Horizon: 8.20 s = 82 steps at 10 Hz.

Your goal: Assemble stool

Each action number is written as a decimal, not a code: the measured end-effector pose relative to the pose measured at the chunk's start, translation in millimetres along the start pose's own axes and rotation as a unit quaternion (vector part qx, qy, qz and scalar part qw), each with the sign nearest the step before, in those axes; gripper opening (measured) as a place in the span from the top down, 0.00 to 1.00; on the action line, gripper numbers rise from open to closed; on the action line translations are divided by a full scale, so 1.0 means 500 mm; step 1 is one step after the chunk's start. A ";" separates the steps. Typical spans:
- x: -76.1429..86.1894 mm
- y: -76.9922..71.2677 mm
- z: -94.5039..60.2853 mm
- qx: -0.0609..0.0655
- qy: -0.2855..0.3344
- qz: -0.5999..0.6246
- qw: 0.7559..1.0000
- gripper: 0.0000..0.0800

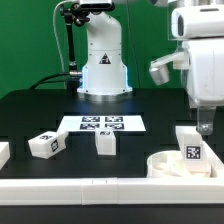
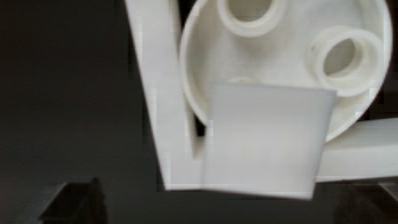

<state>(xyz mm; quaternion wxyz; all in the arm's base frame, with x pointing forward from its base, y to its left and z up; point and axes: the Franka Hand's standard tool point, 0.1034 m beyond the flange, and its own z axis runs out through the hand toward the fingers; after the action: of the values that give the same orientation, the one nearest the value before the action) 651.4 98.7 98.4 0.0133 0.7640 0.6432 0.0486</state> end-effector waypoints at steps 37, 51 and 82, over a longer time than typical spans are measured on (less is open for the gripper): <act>0.004 -0.026 0.035 0.022 -0.005 0.807 0.590 0.58; 0.026 -0.032 0.037 0.075 -0.014 0.988 0.135 0.58; -0.054 -0.008 -0.037 0.132 0.001 0.979 0.153 0.19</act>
Offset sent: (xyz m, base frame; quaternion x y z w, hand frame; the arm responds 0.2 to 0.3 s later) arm 0.0028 0.0019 -0.0086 0.0078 0.0049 0.0024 1.0000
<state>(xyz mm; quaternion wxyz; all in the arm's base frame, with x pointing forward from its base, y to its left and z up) 641.0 71.9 114.9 -0.1469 0.7484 -0.6436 -0.0639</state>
